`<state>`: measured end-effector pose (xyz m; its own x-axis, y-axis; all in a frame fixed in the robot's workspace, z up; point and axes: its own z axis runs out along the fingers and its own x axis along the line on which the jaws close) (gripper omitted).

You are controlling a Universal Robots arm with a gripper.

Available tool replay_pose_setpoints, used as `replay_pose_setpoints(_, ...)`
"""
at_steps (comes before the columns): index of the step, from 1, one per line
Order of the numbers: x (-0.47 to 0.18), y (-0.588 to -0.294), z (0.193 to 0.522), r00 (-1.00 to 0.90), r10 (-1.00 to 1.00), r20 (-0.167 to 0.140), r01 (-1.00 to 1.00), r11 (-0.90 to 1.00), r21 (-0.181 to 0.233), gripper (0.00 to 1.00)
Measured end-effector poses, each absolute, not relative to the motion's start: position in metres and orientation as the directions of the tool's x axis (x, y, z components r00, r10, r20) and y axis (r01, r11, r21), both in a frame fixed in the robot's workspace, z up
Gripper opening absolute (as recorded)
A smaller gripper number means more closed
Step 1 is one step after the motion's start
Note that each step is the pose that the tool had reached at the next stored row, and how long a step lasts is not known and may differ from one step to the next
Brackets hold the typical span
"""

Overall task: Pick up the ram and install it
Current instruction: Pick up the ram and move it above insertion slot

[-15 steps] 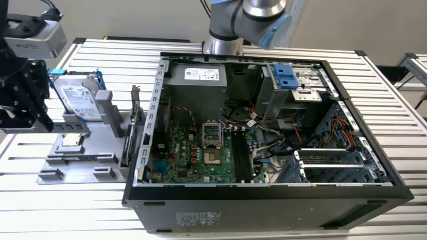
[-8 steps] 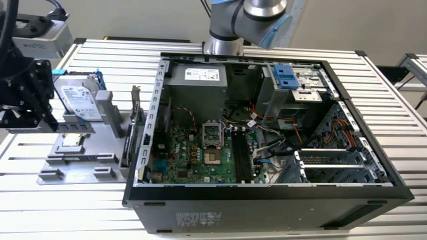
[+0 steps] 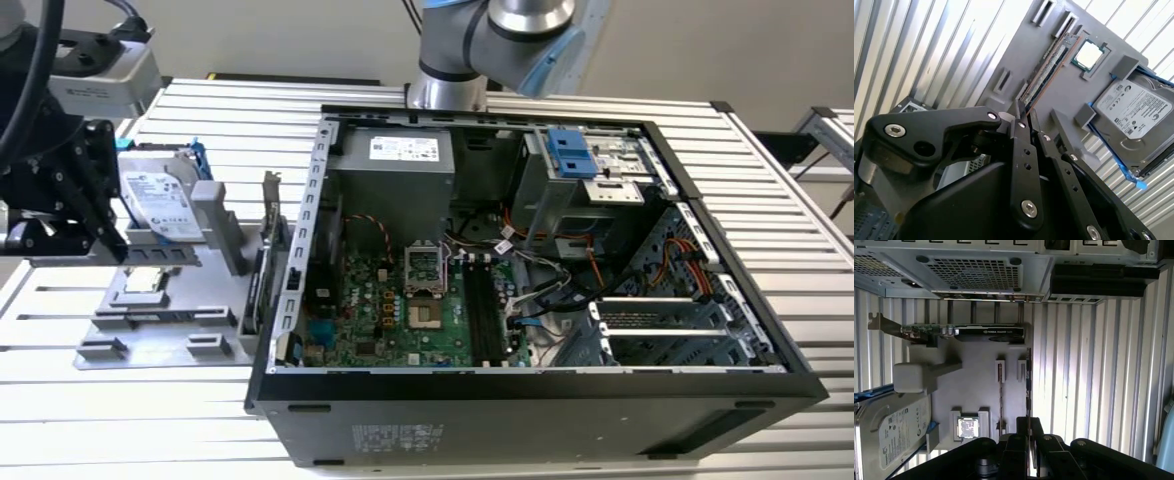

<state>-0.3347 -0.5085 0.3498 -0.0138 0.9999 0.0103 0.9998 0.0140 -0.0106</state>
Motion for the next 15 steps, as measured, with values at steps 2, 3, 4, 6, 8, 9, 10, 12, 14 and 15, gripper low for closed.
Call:
replay_pose_setpoints(2,-0.335,-0.508,0.35,-0.014,1.0,0.01,1.0,0.014,-0.011,0.0)
replay_pose_setpoints(3,-0.335,-0.508,0.35,-0.014,1.0,0.01,1.0,0.014,-0.011,0.0)
replay_pose_setpoints(4,-0.335,-0.508,0.35,-0.014,1.0,0.01,1.0,0.014,-0.011,0.0)
replay_pose_setpoints(6,-0.335,-0.508,0.352,-0.014,1.0,0.01,1.0,0.014,-0.011,0.0)
replay_pose_setpoints(8,-0.335,-0.508,0.354,-0.014,1.0,0.01,1.0,0.014,-0.011,0.0)
replay_pose_setpoints(9,-0.335,-0.508,0.355,-0.014,1.0,0.01,1.0,0.014,-0.011,0.0)
replay_pose_setpoints(10,-0.335,-0.508,0.356,-0.014,1.0,0.01,1.0,0.014,-0.011,0.0)
replay_pose_setpoints(12,-0.335,-0.508,0.358,-0.014,1.0,0.01,1.0,0.014,-0.011,0.0)
replay_pose_setpoints(14,-0.335,-0.508,0.36,-0.013,1.0,0.01,1.0,0.013,-0.011,0.0)
replay_pose_setpoints(15,-0.335,-0.508,0.361,-0.013,1.0,0.01,1.0,0.013,-0.011,0.0)
